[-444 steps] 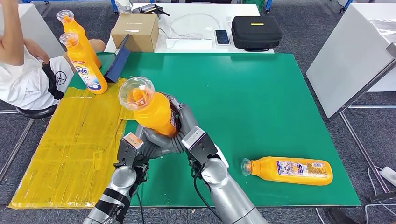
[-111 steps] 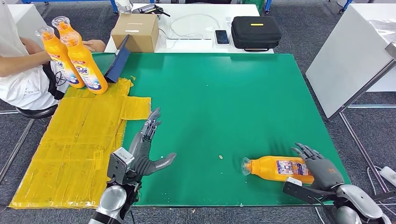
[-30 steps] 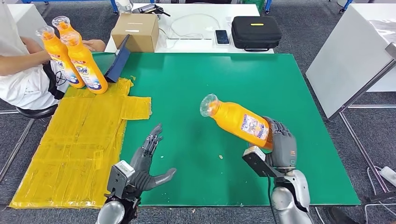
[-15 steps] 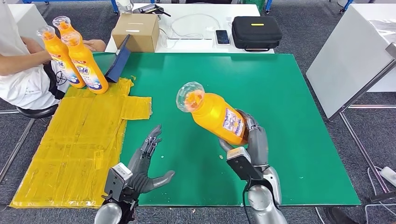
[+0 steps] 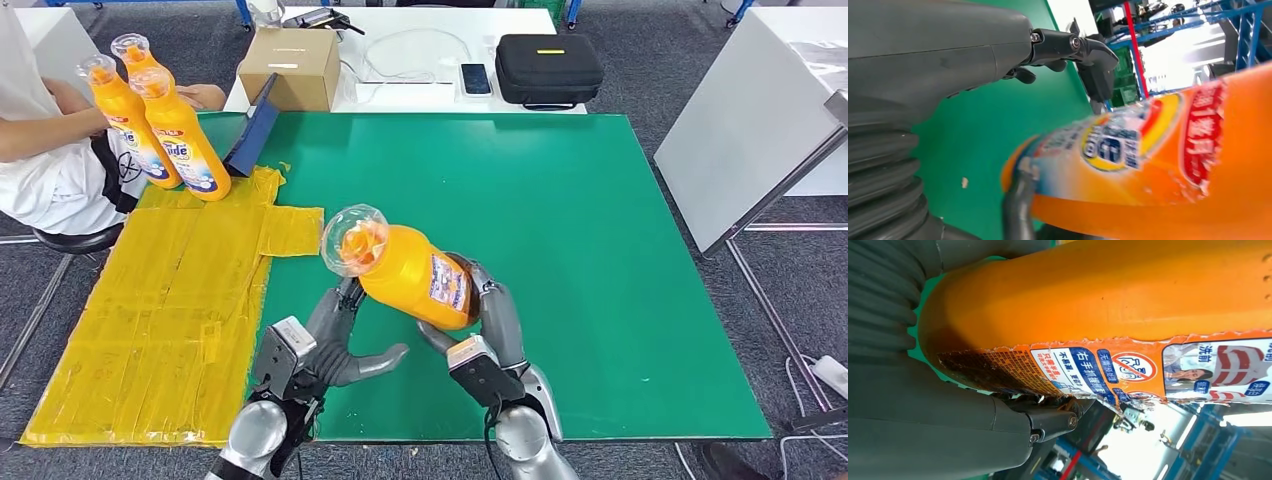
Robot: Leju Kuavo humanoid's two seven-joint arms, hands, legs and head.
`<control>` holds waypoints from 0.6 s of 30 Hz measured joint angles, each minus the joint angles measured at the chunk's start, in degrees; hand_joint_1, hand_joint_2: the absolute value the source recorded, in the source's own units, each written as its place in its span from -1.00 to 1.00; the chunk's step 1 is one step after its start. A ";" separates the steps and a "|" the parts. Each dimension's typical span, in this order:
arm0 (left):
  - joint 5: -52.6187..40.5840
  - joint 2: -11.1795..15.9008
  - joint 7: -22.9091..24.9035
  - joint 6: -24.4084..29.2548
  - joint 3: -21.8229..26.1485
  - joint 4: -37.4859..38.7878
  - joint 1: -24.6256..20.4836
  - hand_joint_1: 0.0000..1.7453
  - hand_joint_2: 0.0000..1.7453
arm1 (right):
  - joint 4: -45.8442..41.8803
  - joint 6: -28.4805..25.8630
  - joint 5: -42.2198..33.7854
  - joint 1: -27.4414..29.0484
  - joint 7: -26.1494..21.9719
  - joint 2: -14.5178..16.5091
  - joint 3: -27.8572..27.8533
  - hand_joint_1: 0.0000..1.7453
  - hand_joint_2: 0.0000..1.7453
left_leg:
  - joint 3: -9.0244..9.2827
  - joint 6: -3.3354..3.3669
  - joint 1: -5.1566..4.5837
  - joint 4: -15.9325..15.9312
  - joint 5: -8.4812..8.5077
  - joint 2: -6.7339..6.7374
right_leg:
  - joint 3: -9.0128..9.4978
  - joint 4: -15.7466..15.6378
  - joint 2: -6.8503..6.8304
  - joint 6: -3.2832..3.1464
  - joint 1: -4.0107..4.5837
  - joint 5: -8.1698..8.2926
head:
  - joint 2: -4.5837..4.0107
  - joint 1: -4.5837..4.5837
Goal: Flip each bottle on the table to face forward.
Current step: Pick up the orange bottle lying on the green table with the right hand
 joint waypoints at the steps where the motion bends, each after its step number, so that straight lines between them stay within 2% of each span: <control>1: 0.09 -0.01 0.04 0.06 -0.27 0.19 -0.24 -1.00 1.00 | 0.27 0.00 -0.06 0.00 -0.03 0.01 0.20 1.00 1.00 | 0.00 0.00 0.00 0.00 0.00 0.00 | 0.00 0.00 0.00 0.00 0.00 0.00 | 0.00 0.00; 18: 2.26 0.01 0.13 0.83 -1.36 1.59 -2.12 -1.00 1.00 | 4.29 0.71 -0.59 -0.67 -0.16 0.65 2.90 1.00 1.00 | 0.00 -0.01 0.01 -0.01 0.00 0.00 | -0.01 0.00 0.00 -0.03 0.01 -0.04 | 0.00 0.01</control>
